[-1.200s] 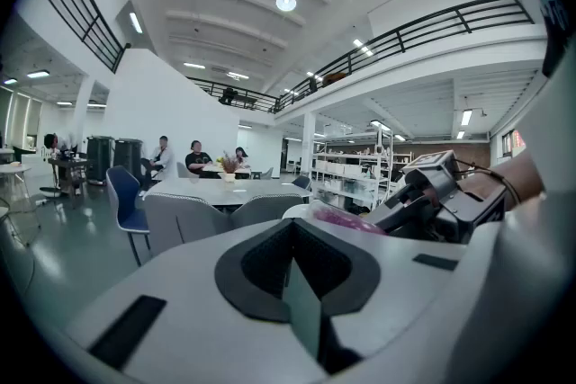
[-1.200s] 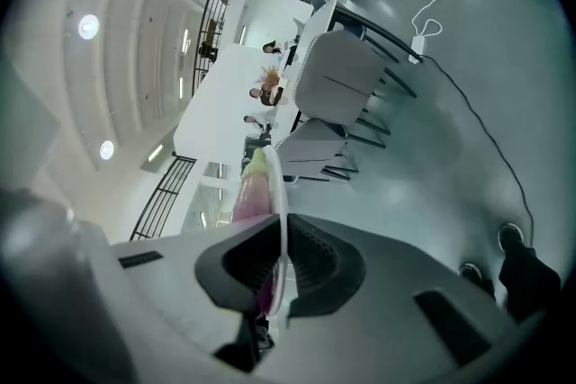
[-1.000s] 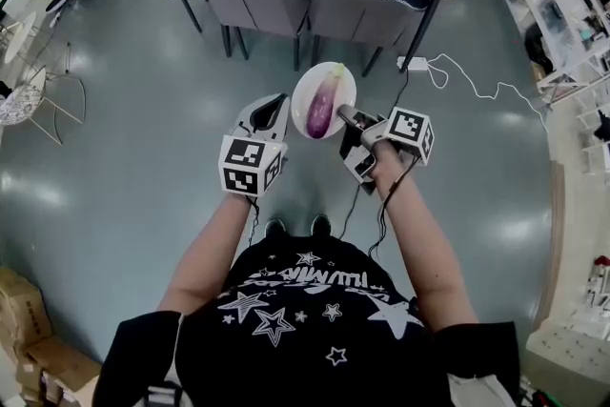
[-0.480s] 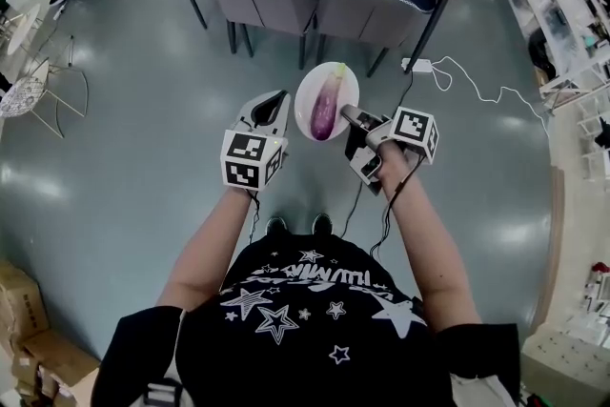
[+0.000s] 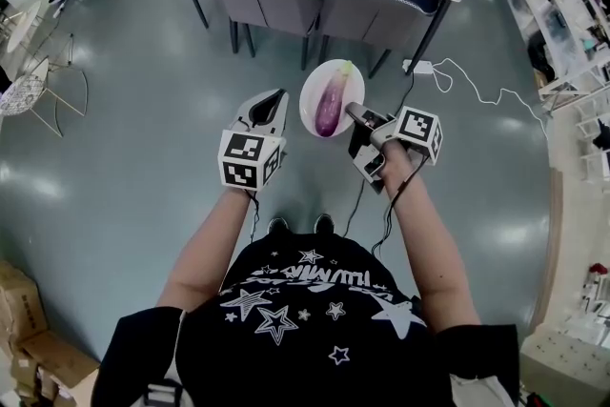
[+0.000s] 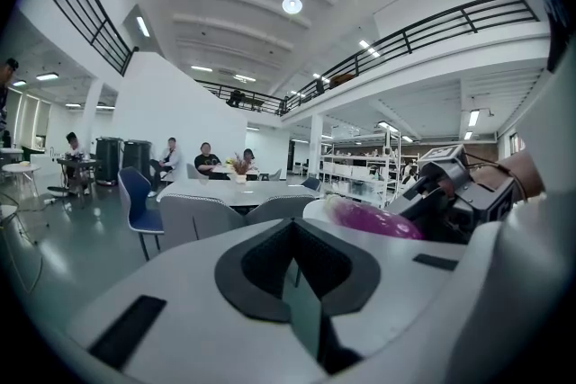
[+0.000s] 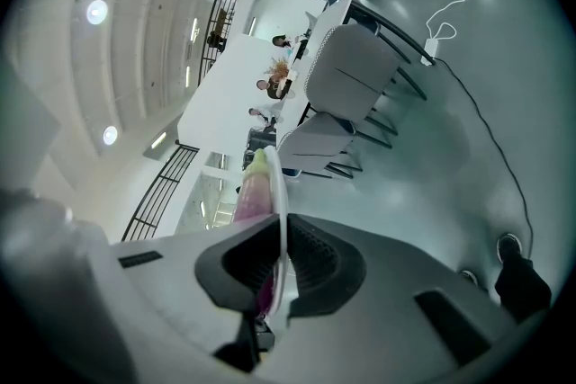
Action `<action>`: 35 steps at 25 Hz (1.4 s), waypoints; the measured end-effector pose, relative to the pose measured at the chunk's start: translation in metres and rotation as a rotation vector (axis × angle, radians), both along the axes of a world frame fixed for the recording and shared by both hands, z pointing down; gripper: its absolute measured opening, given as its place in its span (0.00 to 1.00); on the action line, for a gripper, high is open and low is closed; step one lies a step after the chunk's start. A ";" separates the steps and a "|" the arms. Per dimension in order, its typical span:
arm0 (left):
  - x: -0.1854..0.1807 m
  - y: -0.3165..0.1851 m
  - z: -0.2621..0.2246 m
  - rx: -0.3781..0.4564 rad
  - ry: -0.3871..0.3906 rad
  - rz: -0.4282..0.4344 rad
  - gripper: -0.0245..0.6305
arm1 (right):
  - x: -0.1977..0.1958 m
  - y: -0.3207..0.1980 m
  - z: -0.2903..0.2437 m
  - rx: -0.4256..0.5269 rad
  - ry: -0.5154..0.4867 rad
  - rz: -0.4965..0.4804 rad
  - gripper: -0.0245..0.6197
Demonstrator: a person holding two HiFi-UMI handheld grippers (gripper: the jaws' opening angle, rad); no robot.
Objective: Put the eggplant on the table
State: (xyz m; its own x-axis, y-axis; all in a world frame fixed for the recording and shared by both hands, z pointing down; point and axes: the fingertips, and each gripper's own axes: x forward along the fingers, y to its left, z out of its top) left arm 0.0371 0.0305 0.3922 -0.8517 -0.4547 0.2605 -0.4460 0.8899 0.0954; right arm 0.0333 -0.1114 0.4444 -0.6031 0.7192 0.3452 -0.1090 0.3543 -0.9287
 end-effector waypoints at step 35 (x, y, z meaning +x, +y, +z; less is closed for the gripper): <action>-0.014 0.003 0.002 -0.005 -0.001 -0.078 0.05 | -0.035 -0.002 0.013 -0.052 -0.019 -0.037 0.07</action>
State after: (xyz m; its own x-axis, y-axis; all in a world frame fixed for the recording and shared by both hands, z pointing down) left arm 0.0233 0.0339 0.3941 -0.8846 -0.3860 0.2618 -0.3756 0.9223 0.0908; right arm -0.0014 -0.1129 0.4571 -0.5819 0.7576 0.2957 -0.0788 0.3093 -0.9477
